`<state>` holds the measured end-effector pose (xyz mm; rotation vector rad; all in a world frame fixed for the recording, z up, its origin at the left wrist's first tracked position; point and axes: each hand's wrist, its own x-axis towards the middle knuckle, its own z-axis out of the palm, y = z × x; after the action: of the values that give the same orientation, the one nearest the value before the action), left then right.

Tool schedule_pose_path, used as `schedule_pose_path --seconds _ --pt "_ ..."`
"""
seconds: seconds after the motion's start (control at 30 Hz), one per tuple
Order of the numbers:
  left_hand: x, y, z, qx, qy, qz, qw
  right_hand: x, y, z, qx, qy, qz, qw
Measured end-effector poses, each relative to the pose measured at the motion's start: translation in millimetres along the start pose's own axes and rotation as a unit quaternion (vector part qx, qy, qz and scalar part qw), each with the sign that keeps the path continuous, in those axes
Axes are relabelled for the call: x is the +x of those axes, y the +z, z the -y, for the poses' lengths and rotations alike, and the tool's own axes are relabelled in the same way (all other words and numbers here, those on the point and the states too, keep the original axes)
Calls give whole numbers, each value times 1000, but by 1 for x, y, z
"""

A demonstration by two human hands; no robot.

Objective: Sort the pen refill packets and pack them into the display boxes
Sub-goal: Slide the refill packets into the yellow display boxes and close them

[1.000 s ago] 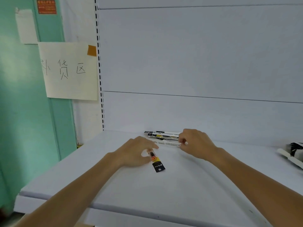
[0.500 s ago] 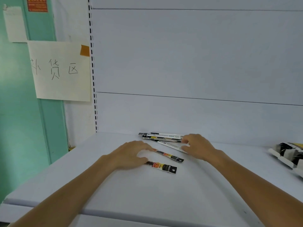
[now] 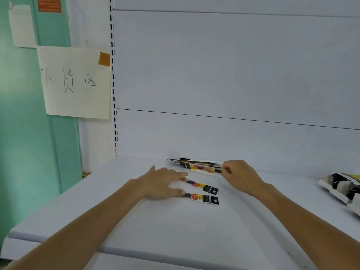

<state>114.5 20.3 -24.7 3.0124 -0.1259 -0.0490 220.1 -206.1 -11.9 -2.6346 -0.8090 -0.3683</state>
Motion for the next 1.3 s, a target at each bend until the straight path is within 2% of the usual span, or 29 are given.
schedule_pose_path --seconds 0.13,0.33,0.47,0.6,0.67,0.73,0.77,0.8,0.83,0.9,0.97,1.0,1.03,1.07,1.1,1.17,1.3 --pt "-5 -4 -4 108 13 -40 993 1 -4 2 24 -4 -53 998" --pt "-10 -2 -22 74 -105 -64 990 -2 -2 17 -48 -38 -77 995" --pt "-9 -7 -32 0 -194 -62 979 -3 -2 26 -53 -45 -83 994" --pt "-10 -9 -31 -172 -244 -72 952 -3 1 33 -42 -37 -61 997" --pt "-12 -15 -28 -321 -233 -50 917 -3 4 37 -27 -34 -2 999" --pt "-16 -22 -22 -512 -209 -2 833 -3 6 40 -17 -33 62 997" --pt "-20 -23 -19 -587 -184 27 788 -3 7 42 -17 -36 81 996" --pt "-23 -22 -14 -633 -152 56 757 -3 8 44 -17 -41 90 995" --pt "-26 -20 -11 -656 -117 85 741 -3 11 45 -21 -47 90 995" --pt "-30 -16 -5 -667 -55 116 734 -1 14 50 -52 -58 71 994" --pt "-30 -13 -1 -647 -44 64 759 2 16 56 -70 -52 61 994" --pt "-29 -11 2 -603 -59 1 796 3 15 62 -61 -38 79 994" --pt "-27 -10 9 -514 -83 -69 851 2 16 67 -42 -23 109 993" --pt "-24 -8 17 -379 -105 -130 910 2 16 72 -24 -13 143 989" --pt "-22 -7 24 -244 -114 -164 949 1 17 77 -5 -11 170 985" --pt "-20 -3 29 -80 -101 -169 977 1 15 81 8 -32 188 982" --pt "-14 -3 15 -16 -12 -141 990 2 8 82 -19 -97 207 973"
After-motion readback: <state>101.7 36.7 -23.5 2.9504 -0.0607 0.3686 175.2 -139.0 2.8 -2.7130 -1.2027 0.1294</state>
